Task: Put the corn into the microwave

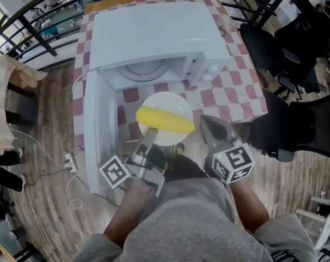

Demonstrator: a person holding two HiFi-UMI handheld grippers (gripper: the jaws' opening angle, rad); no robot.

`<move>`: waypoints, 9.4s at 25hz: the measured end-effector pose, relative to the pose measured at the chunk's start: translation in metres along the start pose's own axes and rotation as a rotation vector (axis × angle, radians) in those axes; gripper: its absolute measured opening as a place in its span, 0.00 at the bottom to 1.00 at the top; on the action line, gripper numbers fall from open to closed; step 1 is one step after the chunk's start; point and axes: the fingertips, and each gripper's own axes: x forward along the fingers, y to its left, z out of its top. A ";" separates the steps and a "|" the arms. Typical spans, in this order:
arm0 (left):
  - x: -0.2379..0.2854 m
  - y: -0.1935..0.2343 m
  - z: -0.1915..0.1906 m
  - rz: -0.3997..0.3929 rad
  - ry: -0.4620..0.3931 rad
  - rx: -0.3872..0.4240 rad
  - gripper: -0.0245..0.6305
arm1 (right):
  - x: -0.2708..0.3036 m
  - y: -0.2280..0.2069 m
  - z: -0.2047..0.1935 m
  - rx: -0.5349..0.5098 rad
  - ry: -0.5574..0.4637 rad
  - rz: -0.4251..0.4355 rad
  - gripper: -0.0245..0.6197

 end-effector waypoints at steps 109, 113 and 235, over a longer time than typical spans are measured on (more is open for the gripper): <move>0.158 0.137 0.113 0.633 0.421 0.830 0.77 | 0.148 -0.038 0.078 -0.051 -0.087 0.403 0.04; 0.153 0.146 0.119 0.741 0.447 0.959 0.74 | 0.148 -0.039 0.077 -0.048 -0.089 0.402 0.04; -0.230 -0.030 -0.293 0.454 0.135 1.392 0.05 | -0.355 0.055 -0.115 -0.020 -0.119 -0.029 0.04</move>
